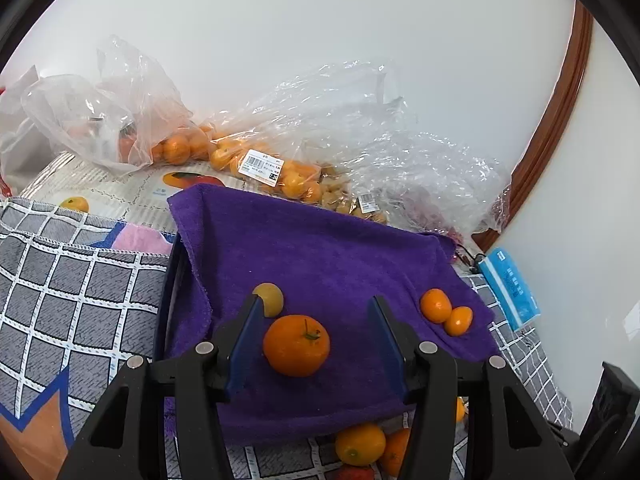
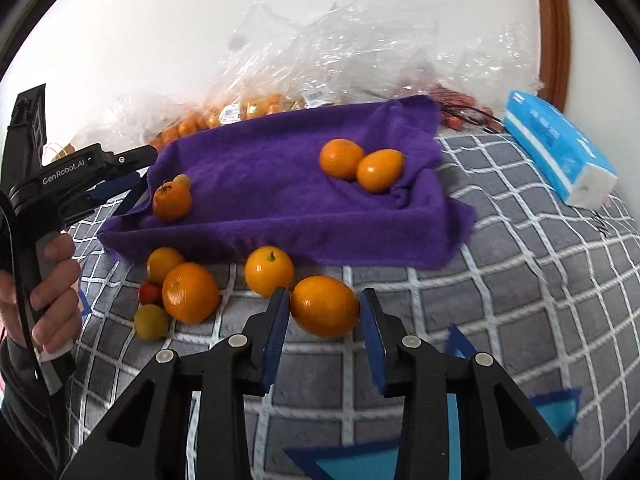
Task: Organize fruits
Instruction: 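Open left tool to set the large orange on the towel, then withdraw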
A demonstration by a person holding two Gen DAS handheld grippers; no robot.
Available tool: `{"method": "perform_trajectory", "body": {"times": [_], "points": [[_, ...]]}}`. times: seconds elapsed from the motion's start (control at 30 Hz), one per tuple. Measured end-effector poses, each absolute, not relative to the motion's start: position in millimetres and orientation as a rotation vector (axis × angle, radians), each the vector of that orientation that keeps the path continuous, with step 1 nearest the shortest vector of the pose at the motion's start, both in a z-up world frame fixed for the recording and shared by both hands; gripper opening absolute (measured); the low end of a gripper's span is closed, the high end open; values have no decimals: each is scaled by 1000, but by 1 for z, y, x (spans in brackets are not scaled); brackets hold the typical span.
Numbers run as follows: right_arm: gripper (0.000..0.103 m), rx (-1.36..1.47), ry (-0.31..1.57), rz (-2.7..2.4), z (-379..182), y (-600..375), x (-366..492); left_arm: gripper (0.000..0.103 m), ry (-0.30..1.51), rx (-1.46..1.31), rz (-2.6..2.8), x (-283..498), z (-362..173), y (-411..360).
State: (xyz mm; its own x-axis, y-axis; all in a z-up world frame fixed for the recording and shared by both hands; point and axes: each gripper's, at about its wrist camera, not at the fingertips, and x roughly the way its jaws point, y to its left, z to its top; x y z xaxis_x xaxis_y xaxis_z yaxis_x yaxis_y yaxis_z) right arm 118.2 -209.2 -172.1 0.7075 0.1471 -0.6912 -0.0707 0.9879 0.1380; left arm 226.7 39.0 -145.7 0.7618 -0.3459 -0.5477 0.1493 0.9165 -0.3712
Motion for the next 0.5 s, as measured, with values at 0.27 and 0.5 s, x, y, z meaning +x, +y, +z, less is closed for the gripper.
{"method": "perform_trajectory", "body": {"times": [0.27,0.5], "points": [[37,84,786,110,-182,-202,127,52,650,-284,-248,226,-150,36],[37,137,758,115,-181,-210,124,52,672,-269,-242,230,-158,31]]}}
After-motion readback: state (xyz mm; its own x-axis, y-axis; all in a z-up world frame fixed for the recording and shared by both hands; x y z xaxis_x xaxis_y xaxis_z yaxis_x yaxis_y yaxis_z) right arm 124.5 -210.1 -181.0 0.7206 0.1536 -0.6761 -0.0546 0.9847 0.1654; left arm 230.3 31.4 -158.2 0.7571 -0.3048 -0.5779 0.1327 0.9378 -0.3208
